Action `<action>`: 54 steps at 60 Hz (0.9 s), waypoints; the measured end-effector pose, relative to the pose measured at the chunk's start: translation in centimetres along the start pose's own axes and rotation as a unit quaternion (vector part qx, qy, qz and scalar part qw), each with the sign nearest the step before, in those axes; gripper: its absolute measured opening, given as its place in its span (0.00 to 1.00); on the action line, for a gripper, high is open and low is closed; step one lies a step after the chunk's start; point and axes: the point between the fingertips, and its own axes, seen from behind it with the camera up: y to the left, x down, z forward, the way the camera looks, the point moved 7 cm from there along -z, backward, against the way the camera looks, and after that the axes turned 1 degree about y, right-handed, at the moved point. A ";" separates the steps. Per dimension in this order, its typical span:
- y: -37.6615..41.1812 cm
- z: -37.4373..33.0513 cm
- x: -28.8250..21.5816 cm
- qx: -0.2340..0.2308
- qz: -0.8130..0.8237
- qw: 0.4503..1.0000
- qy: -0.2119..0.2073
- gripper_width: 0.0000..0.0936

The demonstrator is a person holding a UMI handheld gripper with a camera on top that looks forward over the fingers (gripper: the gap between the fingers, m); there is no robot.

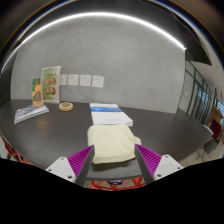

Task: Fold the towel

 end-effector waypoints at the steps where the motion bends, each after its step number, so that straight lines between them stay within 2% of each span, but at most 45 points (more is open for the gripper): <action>1: 0.6 -0.7 -0.1 -0.001 -0.001 1.000 -0.003 0.89; 6: 4.6 -6.0 -0.4 -0.007 0.001 1.000 -0.018 0.90; 17: 14.6 -16.0 -0.5 -0.061 0.002 0.997 -0.044 0.90; 30: 19.4 -22.2 0.3 -0.082 -0.030 0.995 -0.045 0.89; 35: 19.0 -22.8 0.3 -0.072 -0.050 0.995 -0.053 0.89; 42: 16.6 -20.8 1.6 -0.058 -0.064 0.996 -0.020 0.88; 48: 13.6 -18.4 1.4 -0.026 -0.096 0.995 -0.023 0.89; 54: 12.4 -15.5 0.7 -0.059 -0.063 0.996 -0.039 0.89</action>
